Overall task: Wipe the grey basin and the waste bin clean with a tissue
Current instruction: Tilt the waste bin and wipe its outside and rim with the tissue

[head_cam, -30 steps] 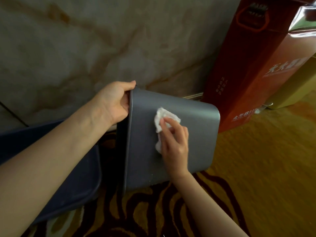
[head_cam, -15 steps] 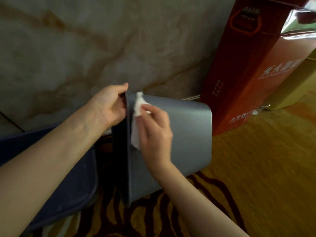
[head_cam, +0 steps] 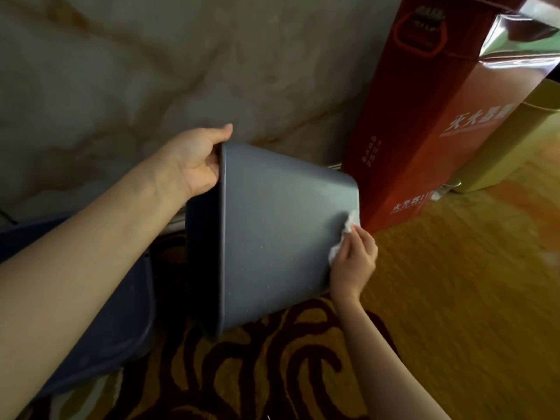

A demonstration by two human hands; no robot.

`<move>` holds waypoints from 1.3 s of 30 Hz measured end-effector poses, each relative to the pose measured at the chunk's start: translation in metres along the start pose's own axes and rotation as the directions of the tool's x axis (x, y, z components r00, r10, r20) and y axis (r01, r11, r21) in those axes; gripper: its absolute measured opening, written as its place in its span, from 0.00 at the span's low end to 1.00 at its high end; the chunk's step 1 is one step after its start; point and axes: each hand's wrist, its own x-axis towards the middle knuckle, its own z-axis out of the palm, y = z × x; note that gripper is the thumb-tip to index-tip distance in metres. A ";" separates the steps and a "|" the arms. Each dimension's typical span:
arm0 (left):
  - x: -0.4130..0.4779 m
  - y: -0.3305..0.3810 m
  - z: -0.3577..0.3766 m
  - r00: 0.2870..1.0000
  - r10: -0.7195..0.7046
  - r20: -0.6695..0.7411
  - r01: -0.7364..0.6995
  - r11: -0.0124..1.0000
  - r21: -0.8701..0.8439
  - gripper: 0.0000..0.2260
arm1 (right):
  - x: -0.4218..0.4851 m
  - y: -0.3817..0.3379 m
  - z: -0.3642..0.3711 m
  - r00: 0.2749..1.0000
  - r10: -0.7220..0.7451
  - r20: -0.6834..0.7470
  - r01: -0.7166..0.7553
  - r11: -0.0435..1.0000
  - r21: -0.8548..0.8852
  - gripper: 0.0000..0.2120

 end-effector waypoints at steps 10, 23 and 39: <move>-0.020 -0.016 -0.001 0.980 -0.029 0.195 0.019 0.998 0.052 0.11 | 0.011 -0.047 -0.018 0.998 0.063 0.030 -0.063 0.998 0.019 0.09; -0.003 -0.014 -0.018 0.998 -0.063 0.013 0.063 0.998 0.015 0.08 | -0.060 -0.073 -0.013 0.859 -0.405 0.314 0.353 0.912 0.211 0.09; 0.008 -0.009 -0.001 0.998 -0.032 -0.048 0.026 0.994 -0.106 0.08 | -0.091 -0.131 -0.048 0.814 -0.329 0.478 0.299 0.944 0.139 0.13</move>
